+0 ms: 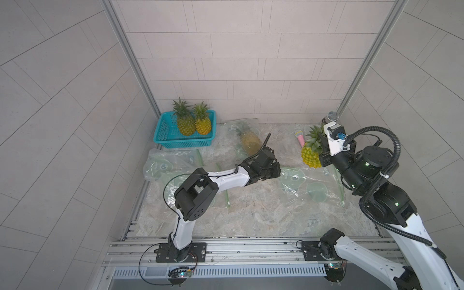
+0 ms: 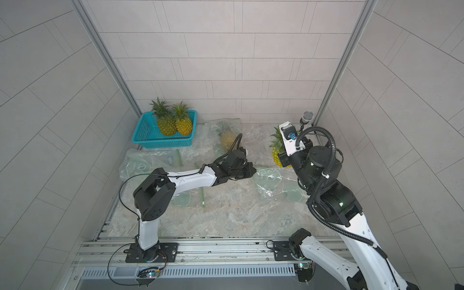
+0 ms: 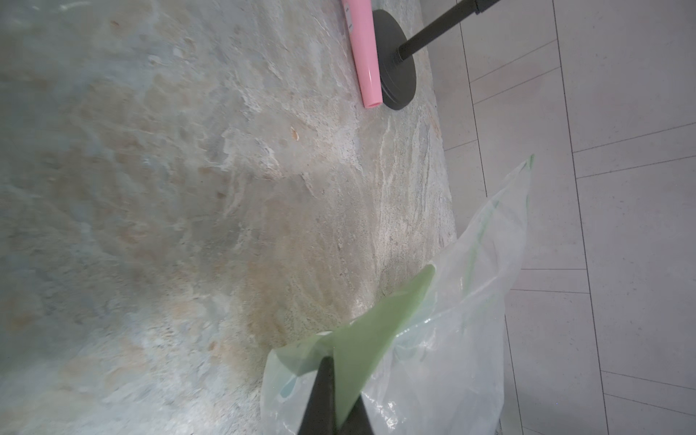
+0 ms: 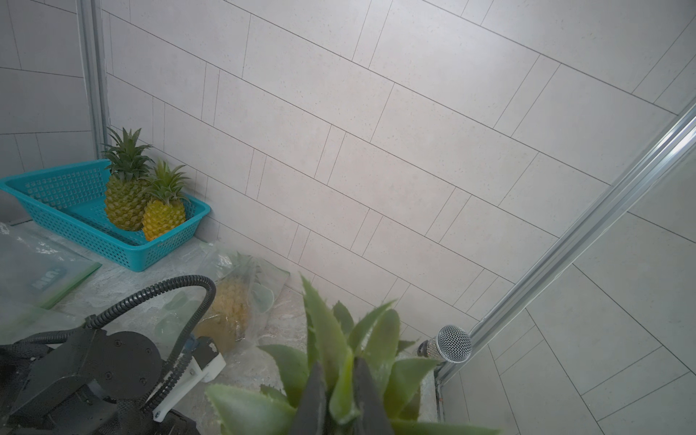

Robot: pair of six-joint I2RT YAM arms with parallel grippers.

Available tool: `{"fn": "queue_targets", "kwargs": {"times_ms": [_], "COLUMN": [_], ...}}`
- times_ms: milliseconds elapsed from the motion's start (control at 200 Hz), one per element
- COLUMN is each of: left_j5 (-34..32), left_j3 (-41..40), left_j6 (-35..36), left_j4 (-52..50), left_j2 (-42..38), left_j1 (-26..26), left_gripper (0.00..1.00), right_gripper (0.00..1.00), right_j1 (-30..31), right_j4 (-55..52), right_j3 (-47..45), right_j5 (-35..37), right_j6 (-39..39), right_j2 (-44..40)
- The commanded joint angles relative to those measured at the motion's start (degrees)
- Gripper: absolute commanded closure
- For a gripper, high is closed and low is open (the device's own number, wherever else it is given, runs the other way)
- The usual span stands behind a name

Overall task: Open the zip-top bag and take out the pineapple
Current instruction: Place the zipper food storage bag at the center of the board.

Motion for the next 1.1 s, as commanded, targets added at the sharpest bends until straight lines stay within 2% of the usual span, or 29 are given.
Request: {"fn": "queue_targets", "kwargs": {"times_ms": [0,45,90,140,285,465,610,790,951,1096], "left_j5": [2.4,2.7,2.2,1.2,-5.4,-17.0,-20.2,-14.9,-1.0,8.1], "left_j3": [2.6,2.8,3.1,3.2,1.9,-5.6,-11.3,-15.9,-18.9,-19.3], "left_j6": [1.7,2.9,4.1,6.1,12.5,19.5,26.9,38.6,47.3,50.4], "left_j4": [0.3,0.3,-1.2,-2.7,-8.1,-9.5,-11.1,-14.1,-14.9,-15.1], "left_j2": [0.5,0.2,-0.4,-1.6,-7.3,-18.4,-28.0,-38.6,-46.0,-50.0], "left_j1": [-0.4,-0.4,-0.4,-0.3,0.2,1.2,2.6,4.3,6.1,6.2], "left_gripper": [0.94,0.89,0.75,0.65,0.39,0.27,0.24,0.23,0.21,0.18], "right_gripper": [1.00,1.00,1.00,1.00,1.00,1.00,1.00,1.00,1.00,1.00], "right_j1": [-0.1,-0.1,-0.1,-0.1,-0.6,-2.6,-4.3,-4.9,-5.0,-4.5], "right_j4": [6.0,5.9,5.9,5.9,5.8,5.8,5.8,5.7,4.6,2.5], "right_j3": [1.9,1.6,1.4,1.1,-0.1,-1.0,-1.0,-0.1,1.4,2.9], "right_j5": [1.3,1.4,1.4,1.3,-0.4,-6.5,-15.6,-32.2,-46.2,-55.1], "right_j6": [-0.9,-0.7,-0.5,-0.2,1.5,5.0,8.4,10.8,10.7,10.0], "right_j2": [-1.6,-1.6,-1.5,-1.3,0.0,2.9,6.0,10.3,13.6,16.0]}}
